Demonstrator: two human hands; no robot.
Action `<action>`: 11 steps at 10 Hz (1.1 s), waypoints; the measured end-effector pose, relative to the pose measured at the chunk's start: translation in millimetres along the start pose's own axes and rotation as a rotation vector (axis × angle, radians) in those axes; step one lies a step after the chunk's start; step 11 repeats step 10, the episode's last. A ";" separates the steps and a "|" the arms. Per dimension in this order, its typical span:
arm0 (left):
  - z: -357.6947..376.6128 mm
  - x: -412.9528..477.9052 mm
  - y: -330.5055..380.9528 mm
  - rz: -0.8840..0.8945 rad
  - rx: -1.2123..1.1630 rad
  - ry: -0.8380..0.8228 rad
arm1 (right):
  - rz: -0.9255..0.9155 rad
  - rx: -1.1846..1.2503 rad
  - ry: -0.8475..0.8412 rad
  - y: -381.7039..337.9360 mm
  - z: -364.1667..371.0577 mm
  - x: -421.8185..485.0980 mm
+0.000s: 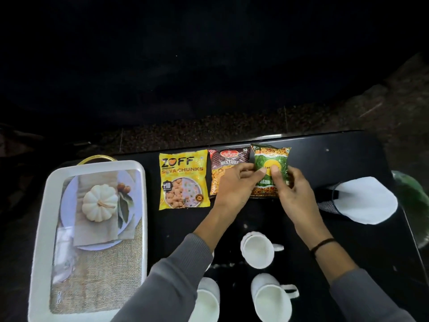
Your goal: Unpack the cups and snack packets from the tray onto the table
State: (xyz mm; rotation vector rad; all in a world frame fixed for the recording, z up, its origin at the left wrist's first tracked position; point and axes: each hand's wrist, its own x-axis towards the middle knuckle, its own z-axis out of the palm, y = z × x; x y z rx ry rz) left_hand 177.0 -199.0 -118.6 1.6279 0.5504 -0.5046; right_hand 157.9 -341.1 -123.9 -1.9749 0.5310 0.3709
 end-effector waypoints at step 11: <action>-44.4 -61.8 -13.2 0.145 0.443 0.077 | -0.567 -0.537 0.174 -9.8 28.9 -67.4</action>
